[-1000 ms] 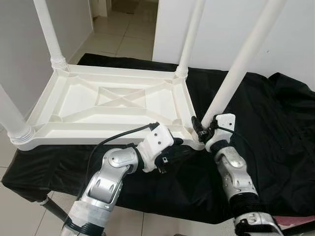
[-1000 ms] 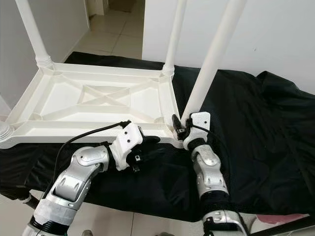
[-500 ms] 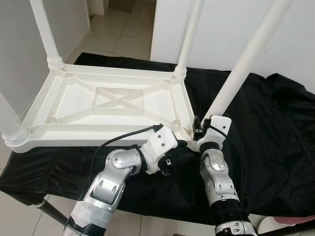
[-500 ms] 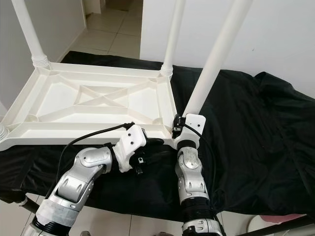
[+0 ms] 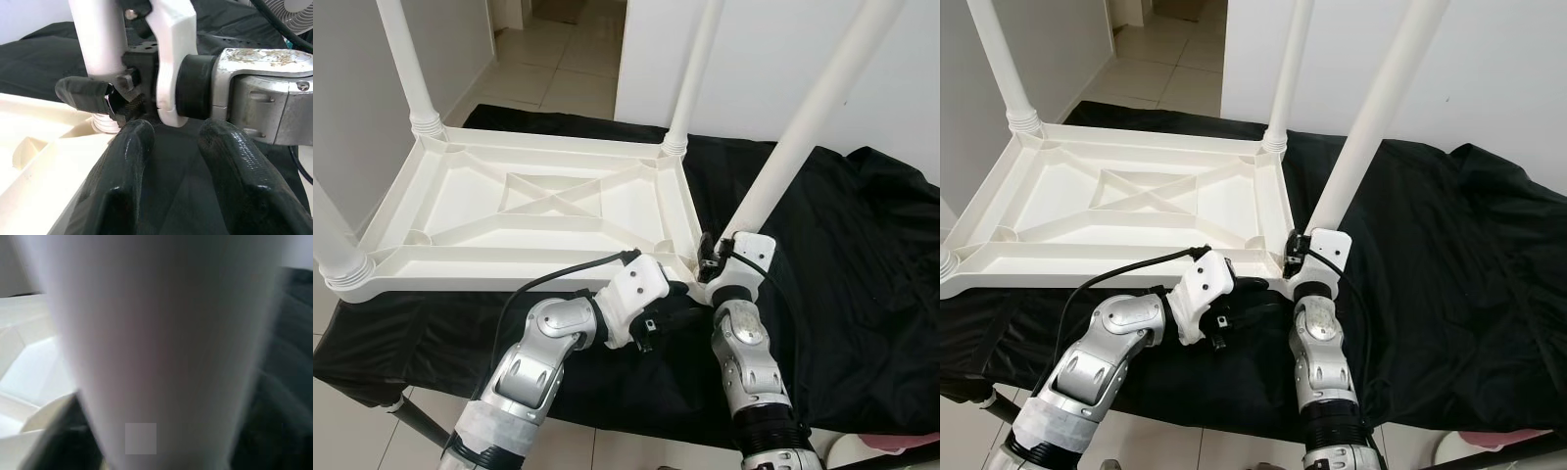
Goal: Building children table
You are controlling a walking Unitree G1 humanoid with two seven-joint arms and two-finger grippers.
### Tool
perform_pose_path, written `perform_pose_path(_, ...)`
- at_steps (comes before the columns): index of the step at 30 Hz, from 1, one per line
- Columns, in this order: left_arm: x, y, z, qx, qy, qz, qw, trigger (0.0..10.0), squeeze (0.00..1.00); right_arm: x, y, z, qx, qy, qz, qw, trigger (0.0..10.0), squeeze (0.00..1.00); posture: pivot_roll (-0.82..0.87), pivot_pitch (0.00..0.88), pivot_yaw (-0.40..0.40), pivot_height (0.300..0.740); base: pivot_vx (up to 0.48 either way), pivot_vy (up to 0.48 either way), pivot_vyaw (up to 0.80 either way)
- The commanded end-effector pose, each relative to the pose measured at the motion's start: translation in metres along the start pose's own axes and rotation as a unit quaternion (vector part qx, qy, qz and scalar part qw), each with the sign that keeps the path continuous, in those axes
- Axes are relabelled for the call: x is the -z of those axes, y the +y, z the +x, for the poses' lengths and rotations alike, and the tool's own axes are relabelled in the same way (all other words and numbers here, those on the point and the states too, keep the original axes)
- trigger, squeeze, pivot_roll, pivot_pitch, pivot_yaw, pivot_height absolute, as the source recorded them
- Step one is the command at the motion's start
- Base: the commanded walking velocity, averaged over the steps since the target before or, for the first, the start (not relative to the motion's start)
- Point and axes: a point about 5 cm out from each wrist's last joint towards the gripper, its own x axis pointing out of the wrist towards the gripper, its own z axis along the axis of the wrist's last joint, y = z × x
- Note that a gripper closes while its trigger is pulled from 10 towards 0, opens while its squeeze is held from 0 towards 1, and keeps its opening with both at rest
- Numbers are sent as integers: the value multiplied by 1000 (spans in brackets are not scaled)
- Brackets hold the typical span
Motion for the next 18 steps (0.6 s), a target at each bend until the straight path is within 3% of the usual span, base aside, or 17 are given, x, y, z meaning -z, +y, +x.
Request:
perform_pose_path(1, -3, 0, 0, -31, -5, 0, 999, 10000, 0, -4, -2, -1, -9, -13, 8, 1000, 10000, 1000, -24, 0, -86, 740, 0, 0, 0)
perform_pose_path(2, -3, 0, 0, -31, -5, 0, 999, 10000, 0, -8, 0, -2, -37, -24, 18, 999, 10000, 0, -24, 0, -87, 740, 0, 0, 0)
perform_pose_path(7, -3, 0, 1, -31, -6, 0, 999, 10000, 0, -13, 0, -9, -93, -46, 28, 994, 10000, 0, -24, 0, -87, 740, 0, 0, 0)
perform_pose_path(11, -3, 0, 1, -32, -6, 0, 999, 10000, 0, -12, -4, -11, -105, -47, 25, 993, 10000, 0, -24, 0, -87, 740, 0, 0, 0)
perform_pose_path(13, -1, 2, 0, -35, -3, 0, 999, 10000, 0, -10, -16, -13, -145, -46, 6, 988, 10000, 0, -30, 0, -84, 740, 0, 0, 0)
perform_pose_path(16, -1, 4, -1, -37, -1, 1, 999, 10000, 0, -10, -21, -12, -174, -45, -9, 984, 10000, 0, -32, 0, -82, 740, 0, 0, 0)
perform_pose_path(18, -1, 6, -1, -38, 1, 2, 999, 10000, 0, -10, -29, -10, -225, -38, -24, 973, 10000, 0, -35, 0, -76, 740, 0, 0, 0)
